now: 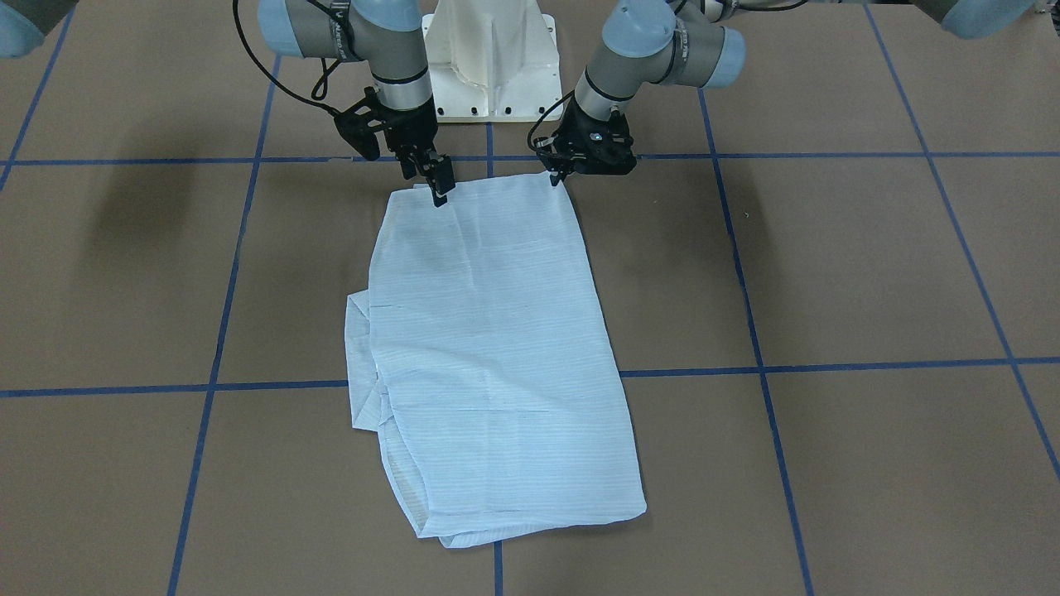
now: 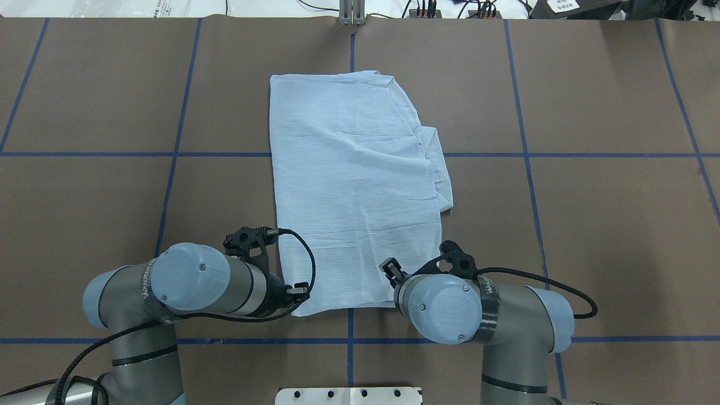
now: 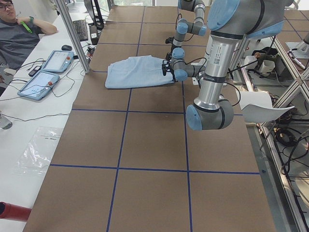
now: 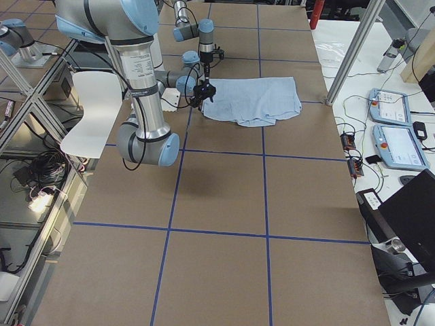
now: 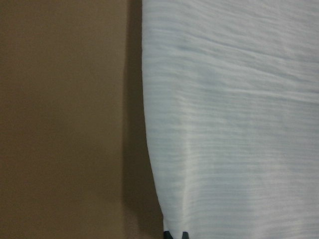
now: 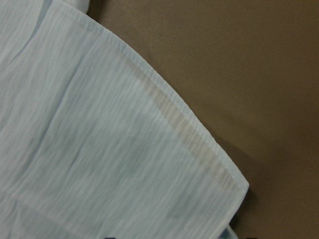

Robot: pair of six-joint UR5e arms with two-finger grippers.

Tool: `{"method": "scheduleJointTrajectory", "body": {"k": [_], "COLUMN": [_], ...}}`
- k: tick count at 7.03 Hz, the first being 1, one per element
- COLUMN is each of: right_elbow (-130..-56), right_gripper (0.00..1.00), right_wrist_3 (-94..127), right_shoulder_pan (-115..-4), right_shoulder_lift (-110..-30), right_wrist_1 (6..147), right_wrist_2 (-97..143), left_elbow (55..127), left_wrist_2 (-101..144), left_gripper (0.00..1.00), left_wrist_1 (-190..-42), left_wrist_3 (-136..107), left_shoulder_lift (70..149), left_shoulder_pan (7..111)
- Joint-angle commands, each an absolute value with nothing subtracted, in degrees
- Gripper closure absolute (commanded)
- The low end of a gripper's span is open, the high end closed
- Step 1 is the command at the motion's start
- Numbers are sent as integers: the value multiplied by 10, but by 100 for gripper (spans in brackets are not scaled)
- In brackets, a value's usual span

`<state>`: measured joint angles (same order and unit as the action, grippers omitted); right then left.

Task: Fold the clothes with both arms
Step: 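Bring the right gripper to the near corner beside the left gripper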

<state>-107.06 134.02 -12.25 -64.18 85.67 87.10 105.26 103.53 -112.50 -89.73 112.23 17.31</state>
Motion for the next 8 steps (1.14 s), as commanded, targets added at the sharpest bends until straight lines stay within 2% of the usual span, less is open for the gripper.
{"method": "scheduleJointTrajectory", "body": {"k": [1,3,4,5,6,8], "right_elbow": [-1043,-1040,-1035,-1034,-1034,-1038], "right_gripper": [11,14,23,69,100,100], "right_wrist_3": [1359,1367,1375,1400,1403,1404], "right_shoulder_pan": [-122,-120,-120,-120,-120,-123], "right_shoulder_lift": [-619,-619,-614,-611,-610,-608], "right_wrist_1": [858,858,857,854,853,852], "right_wrist_2": [867,865,865,865,865,865], "left_elbow": [1054,1054,1055,1054,1054,1054], "left_wrist_2": [1035,1035,1035,1035,1035,1035], "left_gripper": [100,100,100,100,100,100], "left_wrist_1": [-1125,-1125,-1125,-1125,-1125,-1125], "left_wrist_3": [-897,-897,-897,-897,-897,-897], "left_shoulder_lift": [1123,1123,1123,1123,1123,1123], "left_shoulder_pan": [173,173,173,173,173,173]}}
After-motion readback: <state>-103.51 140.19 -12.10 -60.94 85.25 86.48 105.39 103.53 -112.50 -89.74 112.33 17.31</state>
